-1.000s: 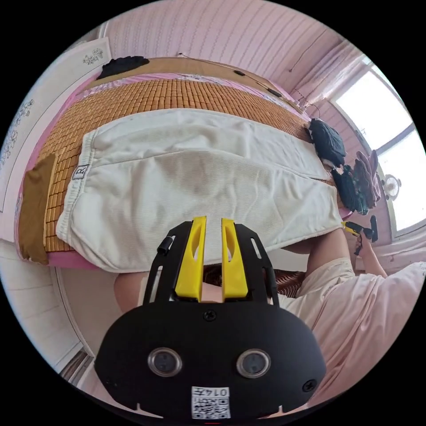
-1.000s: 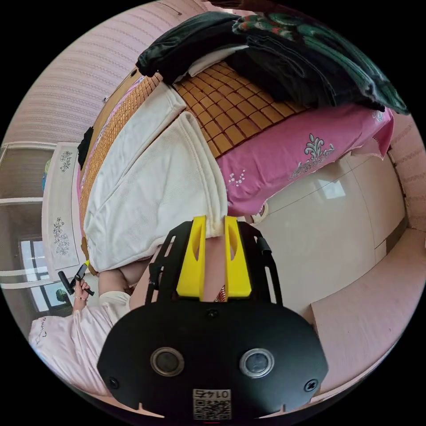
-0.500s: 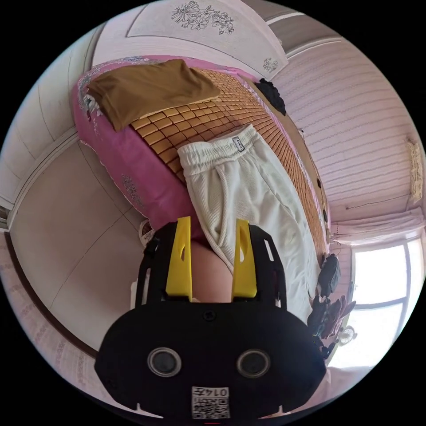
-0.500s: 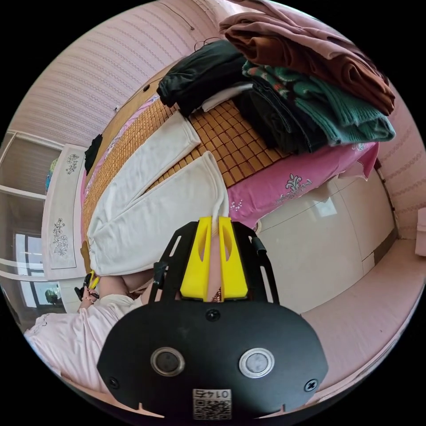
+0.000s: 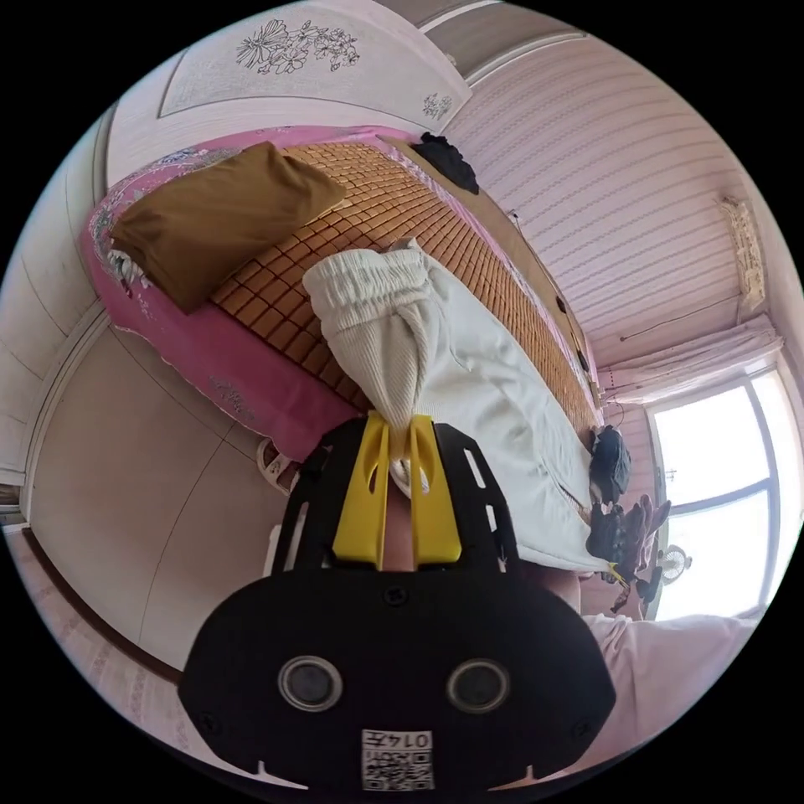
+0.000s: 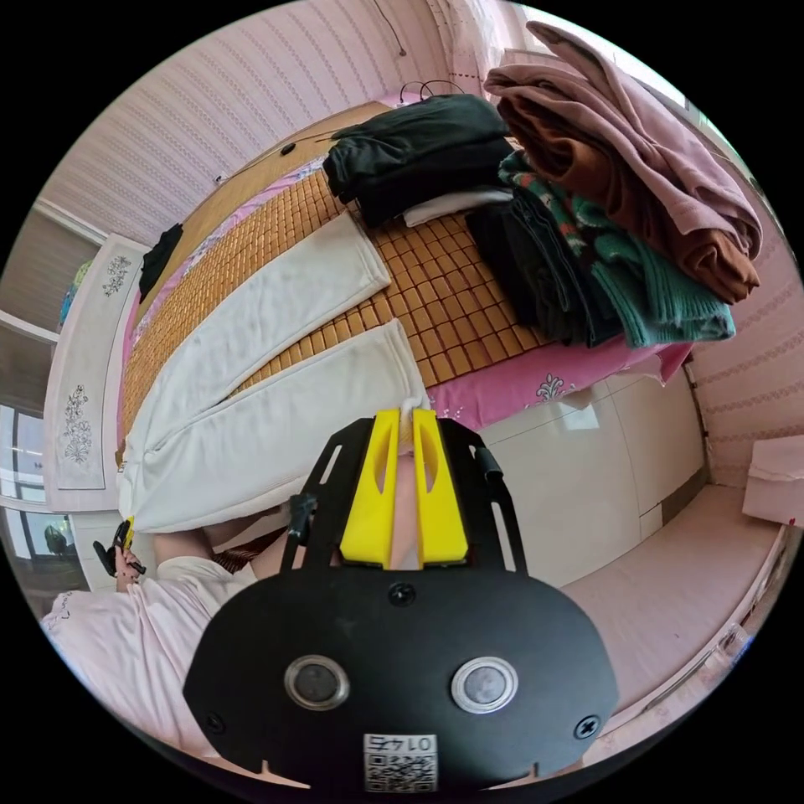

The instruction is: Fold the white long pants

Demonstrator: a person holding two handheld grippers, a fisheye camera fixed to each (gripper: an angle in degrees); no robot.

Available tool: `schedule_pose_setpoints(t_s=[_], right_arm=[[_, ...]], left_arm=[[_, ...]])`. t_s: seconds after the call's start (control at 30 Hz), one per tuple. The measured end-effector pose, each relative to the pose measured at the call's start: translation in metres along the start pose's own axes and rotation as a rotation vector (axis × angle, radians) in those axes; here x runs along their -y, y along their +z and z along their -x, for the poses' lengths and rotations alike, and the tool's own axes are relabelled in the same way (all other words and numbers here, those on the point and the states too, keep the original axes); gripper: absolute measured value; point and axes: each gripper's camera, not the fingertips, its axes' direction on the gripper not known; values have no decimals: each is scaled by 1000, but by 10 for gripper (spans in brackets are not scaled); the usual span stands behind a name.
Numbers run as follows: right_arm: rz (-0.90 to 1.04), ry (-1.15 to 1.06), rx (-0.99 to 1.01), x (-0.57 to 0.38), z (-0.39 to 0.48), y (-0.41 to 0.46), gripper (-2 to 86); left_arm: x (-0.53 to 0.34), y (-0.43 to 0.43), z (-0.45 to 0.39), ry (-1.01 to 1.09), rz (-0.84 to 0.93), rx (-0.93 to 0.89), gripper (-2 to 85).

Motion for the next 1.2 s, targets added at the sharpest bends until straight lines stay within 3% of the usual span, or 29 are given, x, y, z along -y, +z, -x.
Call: schedule_pose_setpoints(t_s=[0.1, 0.23, 0.37, 0.5, 0.7, 0.8, 1.07, 1.2], right_arm=[[93, 28, -66, 11, 12, 22, 5], [39, 41, -272, 23, 31, 6, -4], [-25, -195, -290, 61, 104, 2, -2], [14, -475, -187, 112, 223, 59, -2], [44, -600, -233, 171, 348, 147, -3], [14, -594, -285, 189, 363, 163, -3], [2, -677, -283, 195, 360, 172, -3], [35, -543, -163, 204, 337, 169, -4]], left_arm=[[-10, 7, 18, -49, 69, 70, 81], [-15, -12, 22, -54, 50, 143, 91], [-4, -56, 4, 30, -80, 358, 59], [48, -28, -27, 145, -71, 313, 13], [136, 81, -56, 121, 6, 242, -9], [160, 123, -58, 75, 56, 313, -10], [205, 138, -63, 200, 59, 372, -9], [205, 128, -51, 154, 78, 321, -7]])
